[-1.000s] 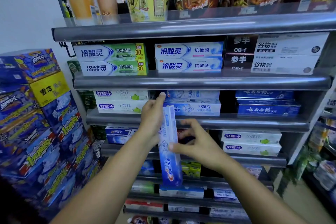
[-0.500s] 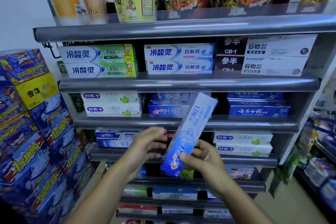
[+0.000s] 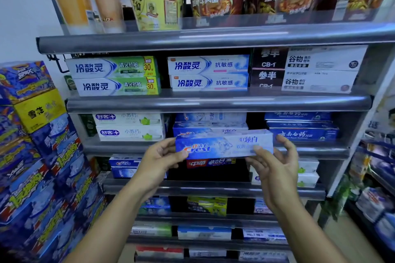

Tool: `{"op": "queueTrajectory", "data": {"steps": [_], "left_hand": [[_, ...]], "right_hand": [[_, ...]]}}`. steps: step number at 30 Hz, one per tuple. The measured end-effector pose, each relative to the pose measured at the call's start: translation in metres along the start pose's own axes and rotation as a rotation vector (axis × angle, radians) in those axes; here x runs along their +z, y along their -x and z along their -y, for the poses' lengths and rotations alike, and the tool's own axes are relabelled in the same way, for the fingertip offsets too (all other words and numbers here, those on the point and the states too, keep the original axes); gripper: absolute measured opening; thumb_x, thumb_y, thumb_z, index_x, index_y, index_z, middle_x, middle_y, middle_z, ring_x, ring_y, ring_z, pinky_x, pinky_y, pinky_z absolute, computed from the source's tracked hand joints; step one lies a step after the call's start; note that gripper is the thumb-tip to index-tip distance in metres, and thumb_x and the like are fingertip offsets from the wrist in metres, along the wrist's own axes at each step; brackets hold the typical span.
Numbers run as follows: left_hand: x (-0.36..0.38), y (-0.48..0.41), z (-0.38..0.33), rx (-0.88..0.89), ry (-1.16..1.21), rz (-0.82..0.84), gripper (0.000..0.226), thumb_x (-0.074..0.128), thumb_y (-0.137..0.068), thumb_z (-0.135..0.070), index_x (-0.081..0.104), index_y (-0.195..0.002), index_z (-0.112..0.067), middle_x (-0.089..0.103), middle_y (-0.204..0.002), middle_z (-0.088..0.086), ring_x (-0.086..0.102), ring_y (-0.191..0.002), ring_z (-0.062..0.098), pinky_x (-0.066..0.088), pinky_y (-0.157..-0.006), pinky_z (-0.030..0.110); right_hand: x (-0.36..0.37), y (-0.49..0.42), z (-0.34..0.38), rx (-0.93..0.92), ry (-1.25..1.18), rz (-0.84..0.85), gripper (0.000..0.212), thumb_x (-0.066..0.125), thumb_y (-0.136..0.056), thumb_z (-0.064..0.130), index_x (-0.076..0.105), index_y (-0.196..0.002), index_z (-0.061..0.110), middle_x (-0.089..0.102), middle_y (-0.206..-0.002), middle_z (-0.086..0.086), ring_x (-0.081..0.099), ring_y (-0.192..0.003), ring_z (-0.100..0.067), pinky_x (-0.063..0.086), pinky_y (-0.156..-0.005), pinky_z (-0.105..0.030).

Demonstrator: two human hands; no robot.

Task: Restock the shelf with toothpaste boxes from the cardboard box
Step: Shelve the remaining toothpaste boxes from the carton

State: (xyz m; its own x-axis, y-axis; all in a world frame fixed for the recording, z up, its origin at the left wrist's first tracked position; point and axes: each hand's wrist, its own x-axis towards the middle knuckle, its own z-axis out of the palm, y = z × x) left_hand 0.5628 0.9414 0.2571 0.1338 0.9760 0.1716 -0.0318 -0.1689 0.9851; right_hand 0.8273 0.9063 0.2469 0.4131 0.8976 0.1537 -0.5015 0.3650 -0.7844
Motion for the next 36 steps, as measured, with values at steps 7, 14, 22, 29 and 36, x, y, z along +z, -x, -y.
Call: {"op": "queueTrajectory", "data": {"steps": [7,14,22,29,36], "left_hand": [[0.006,-0.038,-0.011,0.061,-0.026,-0.273,0.025,0.082,-0.085,-0.016,0.067,-0.105,-0.017,0.08,-0.09,0.0,0.07,-0.07,0.004,0.05,-0.058,0.017],[0.01,-0.063,-0.002,0.162,-0.198,-0.4,0.016,0.077,-0.091,-0.024,0.066,-0.098,-0.033,0.076,-0.105,-0.01,0.073,-0.093,0.019,0.059,-0.084,0.041],[0.014,-0.082,0.002,0.206,-0.634,-0.549,0.024,0.068,-0.096,-0.042,0.073,-0.103,-0.019,0.067,-0.087,-0.013,0.06,-0.081,0.015,0.041,-0.07,0.028],[0.014,-0.062,0.016,0.283,-0.531,-0.572,0.034,0.068,-0.096,-0.026,0.067,-0.128,-0.018,0.069,-0.115,-0.008,0.064,-0.099,0.011,0.047,-0.084,0.025],[0.032,0.019,0.144,0.393,-0.596,-0.306,0.025,0.061,-0.093,-0.033,0.059,-0.116,-0.043,0.059,-0.102,-0.024,0.05,-0.059,0.012,0.041,-0.06,0.015]], "right_hand": [[0.014,-0.041,0.004,-0.07,0.257,0.008,0.033,0.081,-0.083,0.005,0.069,-0.111,0.016,0.075,-0.099,-0.008,0.074,-0.079,-0.022,0.059,-0.069,-0.025],[0.029,-0.072,-0.009,-0.092,0.56,-0.066,0.058,0.086,-0.08,0.029,0.065,-0.132,0.016,0.07,-0.124,-0.008,0.074,-0.098,-0.029,0.063,-0.075,-0.047],[0.039,-0.082,-0.015,-0.182,0.997,-0.094,0.046,0.077,-0.086,0.047,0.073,-0.115,0.011,0.065,-0.085,0.01,0.057,-0.076,-0.012,0.041,-0.071,-0.027],[0.028,-0.068,-0.013,-0.281,0.973,-0.068,0.047,0.076,-0.089,0.037,0.068,-0.129,0.012,0.071,-0.114,0.0,0.065,-0.109,-0.021,0.052,-0.093,-0.035],[-0.07,-0.002,-0.069,-0.37,0.895,-0.026,0.02,0.069,-0.095,0.015,0.072,-0.115,0.016,0.067,-0.102,0.003,0.052,-0.06,-0.012,0.047,-0.066,-0.028]]}}
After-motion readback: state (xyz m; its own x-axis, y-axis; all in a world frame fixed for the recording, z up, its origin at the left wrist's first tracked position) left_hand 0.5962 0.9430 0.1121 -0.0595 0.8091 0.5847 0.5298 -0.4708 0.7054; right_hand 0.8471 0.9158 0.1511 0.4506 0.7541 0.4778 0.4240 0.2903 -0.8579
